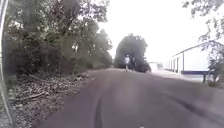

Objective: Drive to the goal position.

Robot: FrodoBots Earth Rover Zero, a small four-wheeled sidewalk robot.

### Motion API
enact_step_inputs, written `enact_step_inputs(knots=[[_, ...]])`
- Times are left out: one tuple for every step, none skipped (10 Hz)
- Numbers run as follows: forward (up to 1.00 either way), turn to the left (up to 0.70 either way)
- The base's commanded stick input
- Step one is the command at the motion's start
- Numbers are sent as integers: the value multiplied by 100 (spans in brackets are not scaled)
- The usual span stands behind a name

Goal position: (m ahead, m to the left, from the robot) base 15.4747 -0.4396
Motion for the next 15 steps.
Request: enact_step_inputs(knots=[[70, 1], [70, 1], [70, 1], [70, 1], [70, 1], [70, 1], [70, 1], [70, 1], [70, 1], [70, 1], [70, 1], [70, 1], [70, 1], [70, 1], [70, 1]])
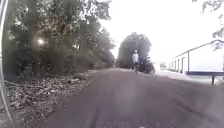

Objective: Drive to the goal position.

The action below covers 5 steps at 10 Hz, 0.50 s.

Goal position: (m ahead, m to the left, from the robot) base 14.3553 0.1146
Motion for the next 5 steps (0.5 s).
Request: enact_step_inputs(knots=[[70, 1], [70, 1], [70, 1], [70, 1], [70, 1]])
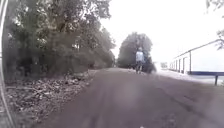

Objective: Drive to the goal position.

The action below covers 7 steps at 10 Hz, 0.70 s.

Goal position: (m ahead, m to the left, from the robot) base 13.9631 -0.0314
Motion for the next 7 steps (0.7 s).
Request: enact_step_inputs(knots=[[70, 1], [70, 1], [70, 1], [70, 1], [70, 1], [70, 1], [70, 1]])
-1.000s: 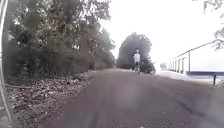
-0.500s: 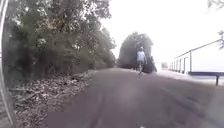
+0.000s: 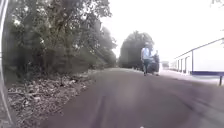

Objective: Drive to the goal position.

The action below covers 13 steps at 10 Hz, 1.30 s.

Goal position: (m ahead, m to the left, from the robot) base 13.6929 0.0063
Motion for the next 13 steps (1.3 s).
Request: enact_step_inputs(knots=[[70, 1], [70, 1], [70, 1], [70, 1], [70, 1], [70, 1], [70, 1], [70, 1], [70, 1], [70, 1], [70, -1], [70, -14], [70, -28]])
